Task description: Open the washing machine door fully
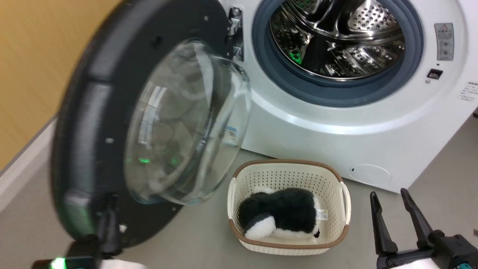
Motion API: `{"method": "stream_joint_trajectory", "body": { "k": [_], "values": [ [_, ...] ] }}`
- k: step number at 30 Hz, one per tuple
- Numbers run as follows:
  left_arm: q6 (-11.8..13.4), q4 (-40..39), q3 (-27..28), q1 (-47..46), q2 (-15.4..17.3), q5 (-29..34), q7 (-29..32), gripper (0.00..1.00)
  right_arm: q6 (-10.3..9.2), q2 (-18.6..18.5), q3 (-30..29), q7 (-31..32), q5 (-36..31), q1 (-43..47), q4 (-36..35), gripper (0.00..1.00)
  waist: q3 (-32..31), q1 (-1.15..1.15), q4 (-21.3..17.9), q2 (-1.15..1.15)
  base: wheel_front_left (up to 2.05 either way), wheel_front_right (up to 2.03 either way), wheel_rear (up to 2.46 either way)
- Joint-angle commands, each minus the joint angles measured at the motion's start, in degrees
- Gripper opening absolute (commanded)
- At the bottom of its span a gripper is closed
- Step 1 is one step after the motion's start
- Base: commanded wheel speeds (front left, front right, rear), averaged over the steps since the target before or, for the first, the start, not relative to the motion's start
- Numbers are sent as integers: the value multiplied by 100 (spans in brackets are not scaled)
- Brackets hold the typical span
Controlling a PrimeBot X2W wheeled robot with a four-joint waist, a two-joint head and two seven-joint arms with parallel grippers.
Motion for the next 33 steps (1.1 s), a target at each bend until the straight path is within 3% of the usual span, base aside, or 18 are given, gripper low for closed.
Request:
{"method": "stream_joint_trajectory", "body": {
  "k": [1, 17, 33],
  "values": [
    [47, 55, 117, -101, 42, -58, -7, 0, 5, 17, 12, -25, -20, -81, -13, 100, 49, 0, -50, 0, 0, 0, 0],
    [1, 915, 1721, -1014, 40, -557, -7, 0, 5, 17, -98, -25, -171, -405, -99, 100, 609, 0, -540, 0, 0, 0, 0],
    [-252, 2093, 2908, -1963, 515, -805, -7, 0, 5, 17, -176, -25, -278, -650, -107, 100, 965, 0, -882, 0, 0, 0, 0]
  ]
}}
